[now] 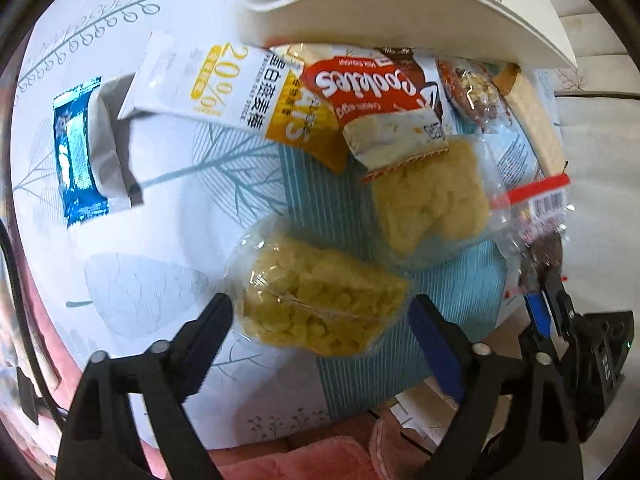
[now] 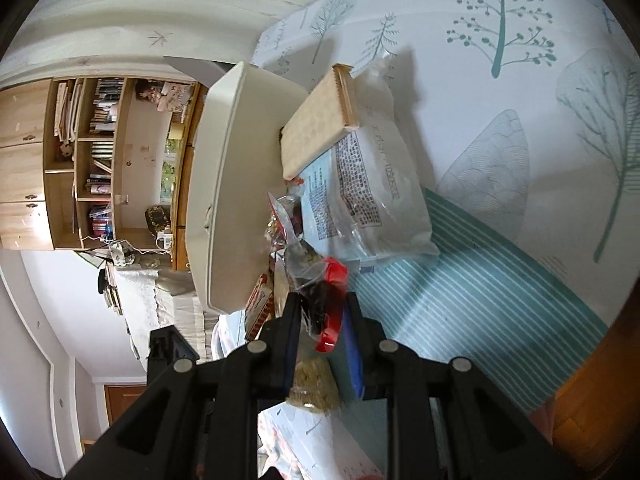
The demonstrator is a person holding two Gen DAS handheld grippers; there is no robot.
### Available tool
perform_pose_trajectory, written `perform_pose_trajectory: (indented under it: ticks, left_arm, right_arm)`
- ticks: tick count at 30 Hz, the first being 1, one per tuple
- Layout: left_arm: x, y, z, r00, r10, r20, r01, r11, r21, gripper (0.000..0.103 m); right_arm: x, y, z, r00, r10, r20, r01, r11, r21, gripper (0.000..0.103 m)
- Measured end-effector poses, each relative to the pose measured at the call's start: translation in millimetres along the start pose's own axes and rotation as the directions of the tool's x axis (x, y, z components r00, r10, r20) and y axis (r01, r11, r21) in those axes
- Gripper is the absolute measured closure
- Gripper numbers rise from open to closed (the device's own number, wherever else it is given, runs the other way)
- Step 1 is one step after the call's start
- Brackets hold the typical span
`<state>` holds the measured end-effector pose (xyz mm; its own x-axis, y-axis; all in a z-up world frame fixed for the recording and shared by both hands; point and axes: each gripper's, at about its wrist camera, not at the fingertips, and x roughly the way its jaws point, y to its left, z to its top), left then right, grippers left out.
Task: Organize snacks
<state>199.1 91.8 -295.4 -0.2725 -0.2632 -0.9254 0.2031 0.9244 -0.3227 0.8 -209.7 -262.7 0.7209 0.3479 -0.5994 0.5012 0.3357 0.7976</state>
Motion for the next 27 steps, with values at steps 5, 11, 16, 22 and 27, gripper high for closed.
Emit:
perform_pose_trajectory:
  ticks: [5, 11, 16, 22, 27]
  left_arm:
    - [10.1, -22.1, -25.6, 0.999, 0.039, -0.01, -0.039, 0.999, 0.038, 0.001]
    - [28.8, -35.2, -41.9, 0.989, 0.146, -0.014, -0.144, 0.984, 0.103, 0.001]
    - [39.5, -40.9, -50.3, 0.978, 0.21, -0.011, -0.206, 0.97, 0.132, 0.001]
    - [51.4, -50.3, -50.4, 0.975, 0.222, -0.03, -0.216, 0.967, 0.133, 0.003]
    - [50.8, -51.0, -48.2, 0.968, 0.247, -0.038, -0.241, 0.963, 0.125, 0.015]
  right_arm:
    - [-16.5, -2.9, -11.9, 1.0, -0.006, 0.02, 0.007, 1.0, -0.021, 0.082]
    - [-31.4, -7.5, -27.8, 0.999, -0.004, 0.04, 0.005, 1.0, -0.029, 0.082]
    - [-39.6, -4.9, -34.1, 0.998, -0.001, 0.055, 0.003, 0.999, -0.036, 0.082]
    - [-46.8, 5.3, -23.6, 0.998, 0.013, 0.067, -0.009, 0.998, -0.064, 0.082]
    - [-41.9, 20.4, -9.3, 0.999, 0.025, 0.041, -0.021, 0.995, -0.094, 0.082]
